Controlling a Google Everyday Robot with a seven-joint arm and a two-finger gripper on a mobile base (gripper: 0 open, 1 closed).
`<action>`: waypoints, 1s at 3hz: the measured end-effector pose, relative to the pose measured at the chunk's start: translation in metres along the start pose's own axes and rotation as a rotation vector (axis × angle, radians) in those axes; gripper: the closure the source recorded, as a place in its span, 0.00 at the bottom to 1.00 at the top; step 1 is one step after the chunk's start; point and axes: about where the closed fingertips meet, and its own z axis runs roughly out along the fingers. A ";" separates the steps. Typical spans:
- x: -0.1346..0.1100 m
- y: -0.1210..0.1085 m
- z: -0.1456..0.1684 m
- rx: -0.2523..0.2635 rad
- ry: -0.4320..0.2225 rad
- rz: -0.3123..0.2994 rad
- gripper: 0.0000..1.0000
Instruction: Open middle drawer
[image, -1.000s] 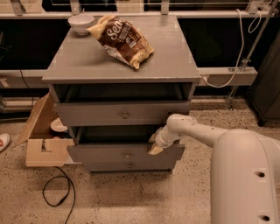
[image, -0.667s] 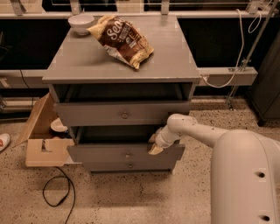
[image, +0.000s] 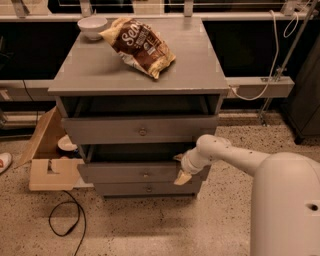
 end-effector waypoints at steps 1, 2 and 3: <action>0.003 0.019 -0.012 0.018 0.013 0.001 0.00; 0.005 0.028 -0.015 0.009 0.036 0.002 0.00; 0.007 0.033 -0.008 -0.027 0.050 0.004 0.15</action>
Offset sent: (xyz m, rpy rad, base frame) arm -0.0376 -0.0172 0.0097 -0.0660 -0.0030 -0.0180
